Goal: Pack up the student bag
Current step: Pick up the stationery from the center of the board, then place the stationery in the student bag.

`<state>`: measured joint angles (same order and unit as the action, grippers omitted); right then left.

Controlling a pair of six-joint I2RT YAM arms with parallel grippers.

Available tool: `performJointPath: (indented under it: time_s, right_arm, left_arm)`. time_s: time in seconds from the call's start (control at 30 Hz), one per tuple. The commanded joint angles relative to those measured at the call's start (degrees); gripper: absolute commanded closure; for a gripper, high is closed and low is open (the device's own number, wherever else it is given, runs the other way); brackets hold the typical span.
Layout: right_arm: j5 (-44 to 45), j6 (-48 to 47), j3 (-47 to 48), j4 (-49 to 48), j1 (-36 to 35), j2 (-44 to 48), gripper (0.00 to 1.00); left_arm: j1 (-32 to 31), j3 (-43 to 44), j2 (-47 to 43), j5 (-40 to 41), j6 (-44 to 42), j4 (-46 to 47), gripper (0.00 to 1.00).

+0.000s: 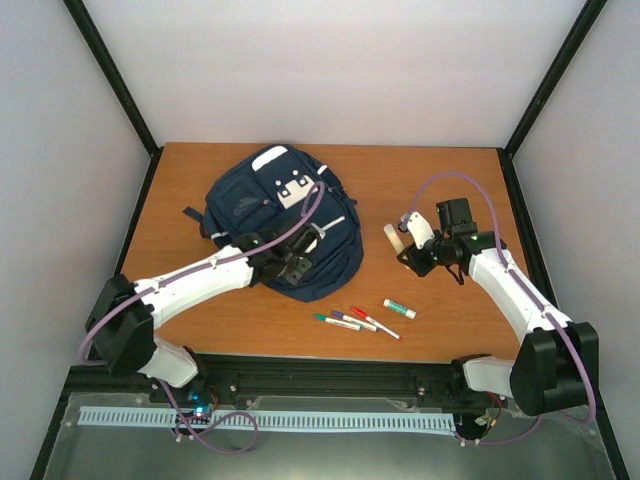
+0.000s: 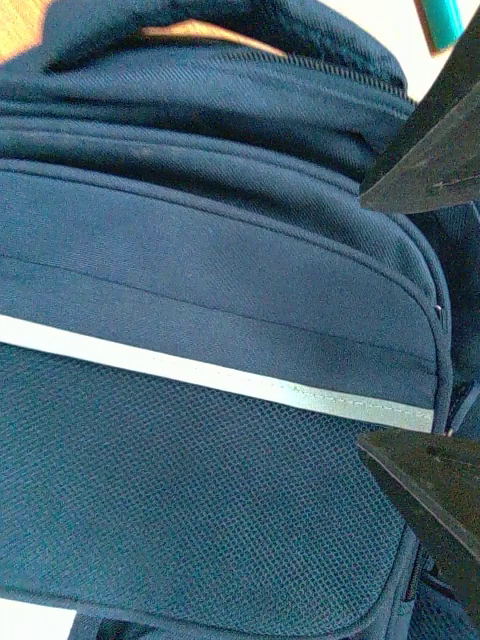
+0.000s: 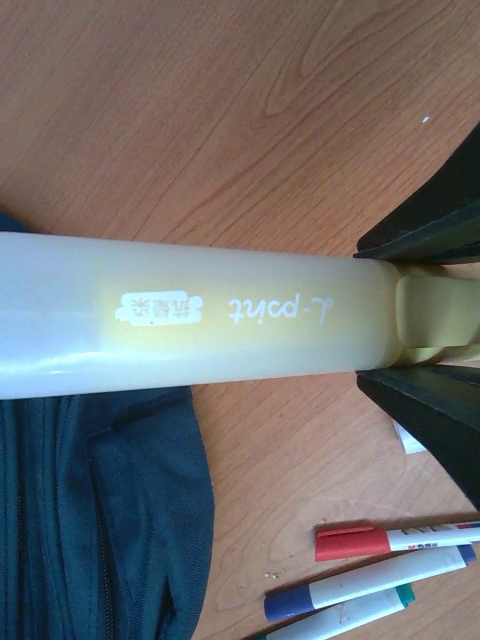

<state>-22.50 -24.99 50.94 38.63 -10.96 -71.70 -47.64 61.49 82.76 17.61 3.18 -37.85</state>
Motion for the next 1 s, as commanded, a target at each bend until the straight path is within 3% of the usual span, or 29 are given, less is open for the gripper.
performJointPath:
  time_s: [0.0,0.6,0.97]
  right_arm:
    - [-0.89,-0.41,-0.25,-1.86,0.41,1.04,0.94]
    - [1.96,-1.77,-1.28,-2.45,0.41,3.37,0.92]
    - [1.32,-1.69,-1.18,-2.26,0.46,3.05,0.91]
  left_arm:
    - [-1.05,3.17,2.59,4.95,-3.24,-3.56,0.39]
    - [-1.63,11.74,15.35,4.6,-5.27,-2.84,0.33]
    - [-5.06,18.22,25.12,19.97,-4.32,-6.02,0.34]
